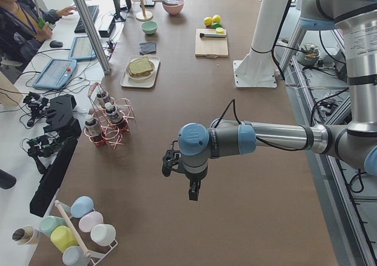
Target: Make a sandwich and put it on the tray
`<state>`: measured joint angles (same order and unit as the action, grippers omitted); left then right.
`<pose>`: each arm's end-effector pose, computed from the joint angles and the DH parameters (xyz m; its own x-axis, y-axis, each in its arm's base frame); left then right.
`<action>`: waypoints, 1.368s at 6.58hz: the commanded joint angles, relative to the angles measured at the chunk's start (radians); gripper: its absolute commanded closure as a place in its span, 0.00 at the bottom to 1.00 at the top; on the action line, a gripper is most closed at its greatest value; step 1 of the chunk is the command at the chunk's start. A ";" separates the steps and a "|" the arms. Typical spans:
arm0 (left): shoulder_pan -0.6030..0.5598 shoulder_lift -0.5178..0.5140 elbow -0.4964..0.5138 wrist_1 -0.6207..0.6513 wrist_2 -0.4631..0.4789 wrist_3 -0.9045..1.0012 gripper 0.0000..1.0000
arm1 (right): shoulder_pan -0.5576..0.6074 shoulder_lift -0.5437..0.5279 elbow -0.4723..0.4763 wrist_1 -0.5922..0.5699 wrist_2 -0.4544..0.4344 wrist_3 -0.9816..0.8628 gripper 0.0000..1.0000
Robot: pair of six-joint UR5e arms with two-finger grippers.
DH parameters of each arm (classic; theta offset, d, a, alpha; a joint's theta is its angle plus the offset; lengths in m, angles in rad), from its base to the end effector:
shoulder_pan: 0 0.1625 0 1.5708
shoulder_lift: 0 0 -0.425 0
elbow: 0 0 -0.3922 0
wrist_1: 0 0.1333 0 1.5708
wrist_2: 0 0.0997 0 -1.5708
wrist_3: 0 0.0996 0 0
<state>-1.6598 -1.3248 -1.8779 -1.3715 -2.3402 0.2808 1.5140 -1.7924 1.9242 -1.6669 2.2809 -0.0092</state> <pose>-0.0973 -0.3697 0.6354 0.7037 0.1203 -0.7003 -0.1113 0.9921 0.0586 0.0457 -0.4010 0.5975 0.7552 -0.0755 0.6511 0.0637 0.9971 0.0417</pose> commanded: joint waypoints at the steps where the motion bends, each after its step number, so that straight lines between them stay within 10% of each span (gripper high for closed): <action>1: -0.012 0.006 -0.009 -0.004 0.005 0.000 0.02 | 0.000 0.001 -0.001 0.002 0.000 -0.001 0.00; 9: -0.014 0.004 -0.006 -0.017 0.001 -0.003 0.02 | 0.000 0.010 0.002 0.003 -0.003 0.008 0.00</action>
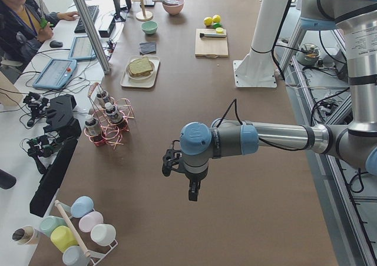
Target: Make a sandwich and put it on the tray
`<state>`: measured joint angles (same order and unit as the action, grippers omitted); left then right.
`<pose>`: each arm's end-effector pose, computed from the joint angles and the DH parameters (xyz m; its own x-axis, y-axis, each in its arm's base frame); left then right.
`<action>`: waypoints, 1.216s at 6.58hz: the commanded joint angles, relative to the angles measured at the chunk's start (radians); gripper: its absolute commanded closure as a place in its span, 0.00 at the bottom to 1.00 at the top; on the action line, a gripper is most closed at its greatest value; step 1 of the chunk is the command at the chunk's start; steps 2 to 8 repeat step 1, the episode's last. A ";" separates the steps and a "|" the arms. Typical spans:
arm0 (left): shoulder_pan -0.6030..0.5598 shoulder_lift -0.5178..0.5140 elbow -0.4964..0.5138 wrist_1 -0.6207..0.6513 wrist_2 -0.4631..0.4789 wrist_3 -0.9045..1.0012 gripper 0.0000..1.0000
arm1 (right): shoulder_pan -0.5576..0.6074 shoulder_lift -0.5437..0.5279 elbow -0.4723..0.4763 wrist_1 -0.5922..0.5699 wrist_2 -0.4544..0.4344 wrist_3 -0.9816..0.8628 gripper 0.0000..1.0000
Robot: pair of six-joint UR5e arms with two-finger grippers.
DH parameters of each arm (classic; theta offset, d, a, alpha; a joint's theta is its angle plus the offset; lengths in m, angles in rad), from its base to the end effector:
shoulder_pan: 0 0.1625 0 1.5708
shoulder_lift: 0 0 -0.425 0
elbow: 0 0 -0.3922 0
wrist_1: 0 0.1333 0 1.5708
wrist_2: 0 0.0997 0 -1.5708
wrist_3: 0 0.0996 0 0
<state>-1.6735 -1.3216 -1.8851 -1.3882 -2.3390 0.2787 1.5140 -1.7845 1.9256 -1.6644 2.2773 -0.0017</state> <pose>-0.1024 -0.3686 0.6317 0.7078 0.1230 -0.6957 -0.0966 0.9923 0.0771 0.0457 -0.4046 0.5936 0.7576 -0.0756 0.6484 0.0580 0.9971 0.0486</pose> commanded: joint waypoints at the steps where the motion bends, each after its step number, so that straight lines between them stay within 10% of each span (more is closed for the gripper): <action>1: 0.000 0.001 0.001 0.000 -0.002 -0.001 0.02 | 0.000 0.002 0.003 0.000 0.001 0.000 0.00; 8: 0.000 0.001 0.001 0.000 -0.002 -0.001 0.02 | 0.000 0.002 0.003 0.000 0.001 0.000 0.00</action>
